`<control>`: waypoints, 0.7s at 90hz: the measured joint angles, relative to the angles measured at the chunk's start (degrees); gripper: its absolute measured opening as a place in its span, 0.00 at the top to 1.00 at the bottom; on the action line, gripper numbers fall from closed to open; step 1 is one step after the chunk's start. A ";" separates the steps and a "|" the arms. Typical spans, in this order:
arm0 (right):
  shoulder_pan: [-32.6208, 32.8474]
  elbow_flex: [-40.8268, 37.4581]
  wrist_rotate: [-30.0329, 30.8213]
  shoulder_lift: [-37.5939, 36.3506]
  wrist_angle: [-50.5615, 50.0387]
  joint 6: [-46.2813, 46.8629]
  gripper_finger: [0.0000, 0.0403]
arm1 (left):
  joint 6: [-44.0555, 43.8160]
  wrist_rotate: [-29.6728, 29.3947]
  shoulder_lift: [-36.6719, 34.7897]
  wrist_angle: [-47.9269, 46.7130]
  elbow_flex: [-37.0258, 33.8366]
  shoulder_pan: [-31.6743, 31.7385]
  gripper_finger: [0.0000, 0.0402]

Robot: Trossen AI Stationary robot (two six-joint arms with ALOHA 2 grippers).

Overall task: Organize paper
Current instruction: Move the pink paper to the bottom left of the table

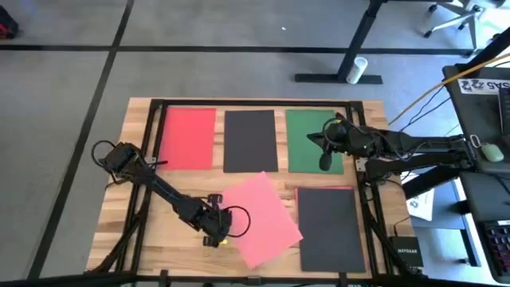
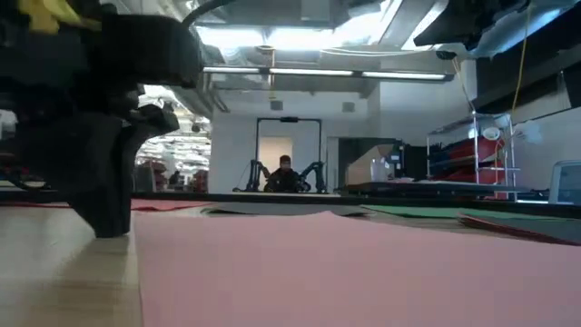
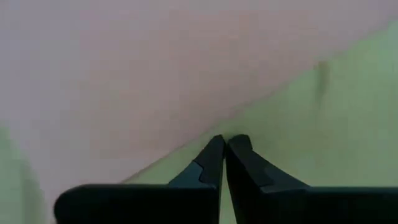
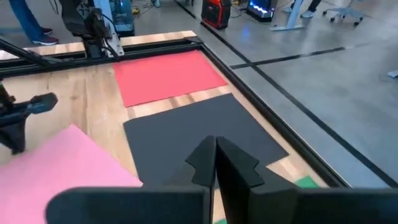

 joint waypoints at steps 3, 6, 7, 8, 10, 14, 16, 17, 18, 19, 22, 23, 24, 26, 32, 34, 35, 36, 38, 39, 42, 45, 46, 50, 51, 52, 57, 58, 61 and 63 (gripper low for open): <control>0.00 0.00 -0.01 0.00 0.00 0.02 1.00 | -0.07 -0.25 -0.06 -0.11 0.00 0.32 1.00; 0.00 0.00 -0.02 0.00 -0.11 0.04 1.00 | -0.22 -0.62 -0.16 -0.18 -0.03 0.56 1.00; 0.00 0.00 -0.02 0.00 -0.15 0.04 1.00 | -0.22 -0.75 -0.26 -0.22 -0.04 0.64 1.00; 0.00 0.00 -0.02 0.00 -0.18 0.04 1.00 | -0.28 -0.93 -0.35 -0.26 -0.08 0.72 1.00; 0.00 0.00 -0.03 0.00 -0.18 0.07 1.00 | -0.48 -1.32 -0.48 -0.32 -0.16 0.85 1.00; 0.00 0.00 -0.08 0.00 -0.21 0.09 1.00 | -1.36 -2.75 -0.82 -0.69 -0.20 1.11 1.00; 0.00 0.00 -0.12 0.00 -0.24 0.09 1.00 | -1.71 -3.69 -1.21 -0.90 -0.25 1.20 1.00; 0.00 0.00 -0.17 0.00 -0.24 0.09 1.00 | -1.93 -4.20 -1.37 -1.19 -0.28 1.24 1.00; 0.00 0.00 -0.24 0.00 -0.25 0.09 1.00 | -2.18 -4.72 -1.54 -1.52 -0.31 1.27 1.00; 0.00 0.00 -0.31 0.00 -0.26 0.10 1.00 | -2.52 -5.29 -1.80 -1.79 -0.32 1.35 1.00; 0.00 0.00 -0.39 0.00 -0.28 0.11 1.00 | -3.12 -6.44 -2.65 -2.17 -0.46 1.57 1.00; 0.00 0.00 -0.40 0.00 -0.27 0.11 1.00 | -3.26 -6.67 -2.95 -2.09 -0.48 1.60 1.00; 0.00 0.00 -0.42 0.00 -0.26 0.11 1.00 | -3.41 -6.90 -3.25 -1.91 -0.48 1.62 1.00; 0.00 0.00 -0.46 0.00 -0.26 0.11 1.00 | -3.86 -7.19 -3.94 -1.32 -0.45 1.67 1.00; 0.00 0.00 -0.48 0.00 -0.26 0.11 1.00 | -4.69 -7.31 -6.14 0.50 -0.33 1.64 1.00; 0.00 0.00 -0.48 0.00 -0.28 0.11 1.00 | -4.74 -7.18 -6.92 1.42 -0.33 1.54 1.00; 0.00 0.00 -0.48 0.00 -0.31 0.11 1.00 | -4.73 -7.14 -7.24 2.09 -0.33 1.50 1.00; 0.00 0.00 -0.48 0.00 -0.31 0.11 1.00 | -4.72 -7.07 -7.55 2.89 -0.32 1.44 1.00; 0.00 0.00 -0.48 0.00 -0.29 0.11 1.00 | -4.67 -6.87 -8.06 4.73 -0.28 1.26 1.00; 0.00 0.00 -0.48 0.01 -0.26 0.11 1.00 | -4.59 -6.75 -8.26 5.69 -0.26 1.15 1.00; 0.00 0.00 -0.50 0.02 -0.30 0.09 1.00 | -4.10 -6.31 -8.78 8.81 -0.22 0.85 1.00; 0.00 0.00 -0.51 0.01 -0.30 0.10 1.00 | -3.30 -5.57 -8.90 12.01 -0.22 0.52 1.00; 0.00 0.00 -0.52 0.00 -0.27 0.09 1.00 | -2.98 -5.20 -8.90 13.19 -0.22 0.43 1.00; 0.00 0.00 -0.52 0.00 -0.24 0.09 1.00 | -1.88 -3.27 -8.79 18.15 -0.22 0.13 1.00; 0.00 0.00 -0.52 0.01 -0.26 0.10 1.00 | -1.51 -2.83 -8.63 19.38 -0.22 0.08 1.00; 0.00 0.00 -0.52 0.02 -0.30 0.11 1.00 | -1.30 -2.46 -8.41 20.53 -0.19 0.04 1.00; 0.00 0.00 -0.57 0.02 -0.24 0.09 1.00 | -0.41 -0.67 -7.22 25.53 -0.09 -0.42 1.00; 0.00 0.00 -0.57 0.02 -0.23 0.09 1.00 | -0.23 -0.38 -6.89 26.30 -0.09 -0.53 1.00; 0.00 0.00 -0.58 0.01 -0.27 0.09 1.00 | -0.04 0.44 -5.74 28.23 -0.09 -0.79 1.00; 0.00 0.00 -0.58 0.00 -0.27 0.09 1.00 | 0.01 0.85 -4.90 29.30 -0.09 -0.93 1.00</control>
